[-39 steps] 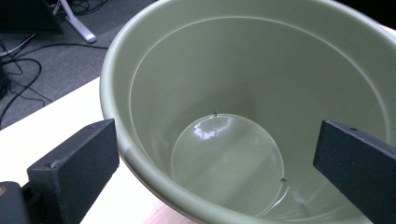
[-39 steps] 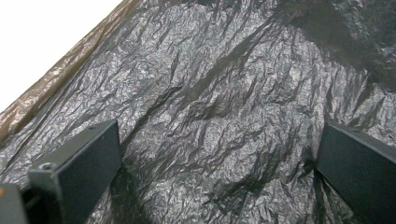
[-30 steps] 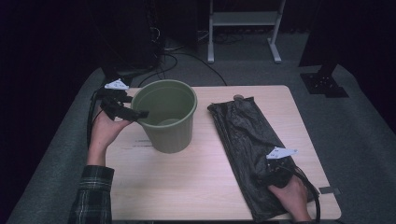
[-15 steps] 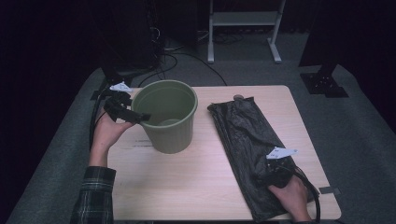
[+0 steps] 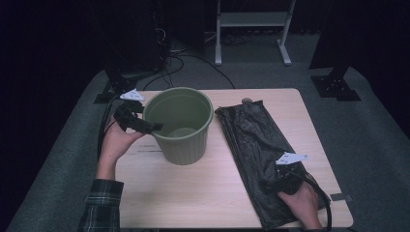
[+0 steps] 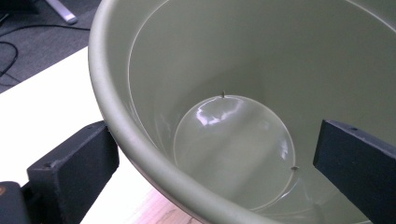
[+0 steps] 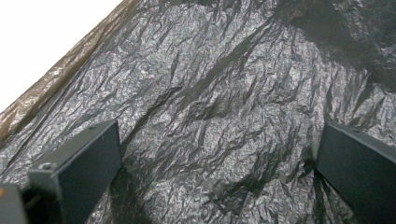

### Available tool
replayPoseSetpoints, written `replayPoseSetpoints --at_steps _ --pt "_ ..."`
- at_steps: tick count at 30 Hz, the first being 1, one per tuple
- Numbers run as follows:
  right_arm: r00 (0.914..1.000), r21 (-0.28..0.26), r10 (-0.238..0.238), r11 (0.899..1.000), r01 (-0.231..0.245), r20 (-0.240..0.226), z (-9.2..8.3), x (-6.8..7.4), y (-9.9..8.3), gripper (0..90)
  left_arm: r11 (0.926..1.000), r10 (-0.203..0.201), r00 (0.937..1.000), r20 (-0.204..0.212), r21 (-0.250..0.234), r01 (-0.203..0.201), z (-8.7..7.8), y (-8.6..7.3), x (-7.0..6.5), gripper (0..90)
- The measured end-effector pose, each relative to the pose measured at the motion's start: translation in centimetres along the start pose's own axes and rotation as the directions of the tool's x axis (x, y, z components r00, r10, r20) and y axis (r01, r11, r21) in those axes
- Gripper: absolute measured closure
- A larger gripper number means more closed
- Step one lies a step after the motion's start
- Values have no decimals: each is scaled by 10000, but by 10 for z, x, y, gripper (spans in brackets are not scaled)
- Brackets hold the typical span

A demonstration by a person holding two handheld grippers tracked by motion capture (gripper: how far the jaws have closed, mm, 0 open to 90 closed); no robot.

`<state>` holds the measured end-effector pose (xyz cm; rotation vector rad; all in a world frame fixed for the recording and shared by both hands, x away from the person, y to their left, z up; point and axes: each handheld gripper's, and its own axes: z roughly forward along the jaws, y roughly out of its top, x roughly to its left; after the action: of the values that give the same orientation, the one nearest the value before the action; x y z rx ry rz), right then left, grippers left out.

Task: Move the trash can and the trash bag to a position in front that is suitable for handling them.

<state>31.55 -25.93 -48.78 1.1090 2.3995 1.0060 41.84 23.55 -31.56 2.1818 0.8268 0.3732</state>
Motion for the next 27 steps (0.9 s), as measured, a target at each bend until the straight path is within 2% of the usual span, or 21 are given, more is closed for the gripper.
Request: replayPoseSetpoints --at_steps 7,13,27 --pt "10000 6 -2 10000 2 2 0 0 0 0 9987 495 9978 444 100 -500 6 6 -22 0" --pt "10000 5 -7 10000 7 2 0 0 0 0 9974 725 9945 758 -27 -725 10 8 -37 0" --pt "10000 16 -3 10000 3 5 0 0 0 0 9919 1247 9846 1226 98 -1268 14 13 -74 0"
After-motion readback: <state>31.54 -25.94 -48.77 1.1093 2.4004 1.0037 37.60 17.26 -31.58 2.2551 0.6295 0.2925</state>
